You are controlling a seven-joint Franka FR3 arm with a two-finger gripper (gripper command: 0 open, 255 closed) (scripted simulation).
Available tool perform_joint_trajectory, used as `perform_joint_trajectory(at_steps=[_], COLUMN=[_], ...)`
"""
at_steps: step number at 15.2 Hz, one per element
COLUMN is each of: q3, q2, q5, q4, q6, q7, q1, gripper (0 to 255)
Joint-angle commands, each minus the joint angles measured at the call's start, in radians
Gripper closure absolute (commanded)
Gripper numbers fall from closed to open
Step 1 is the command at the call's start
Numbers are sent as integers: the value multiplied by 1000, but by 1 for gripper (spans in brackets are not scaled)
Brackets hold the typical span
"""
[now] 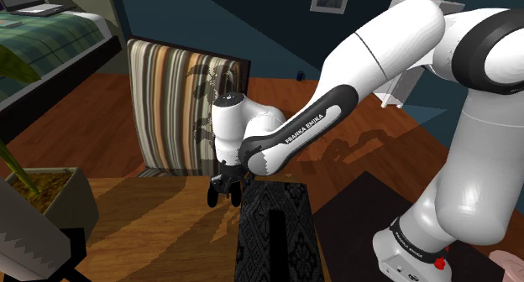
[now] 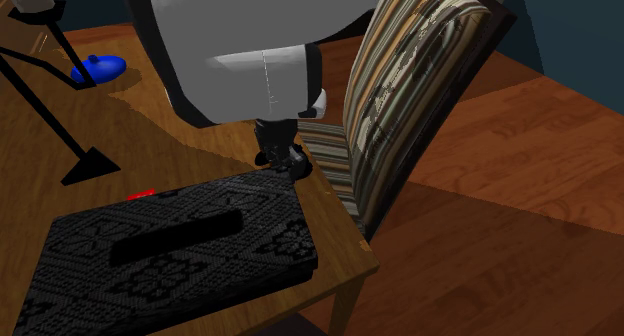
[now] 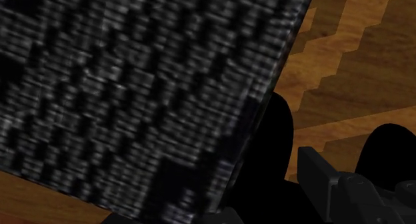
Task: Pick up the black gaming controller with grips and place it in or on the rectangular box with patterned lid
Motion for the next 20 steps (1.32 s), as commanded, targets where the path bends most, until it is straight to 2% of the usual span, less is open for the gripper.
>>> perform_joint_trajectory(at_steps=[1, 5, 20], q3=[0, 0, 39], q2=[0, 0, -143], q5=[0, 0, 103], q4=[0, 0, 49], q6=[0, 0, -171], q7=[0, 0, -69], q1=[0, 0, -32], gripper=[255, 255, 255])
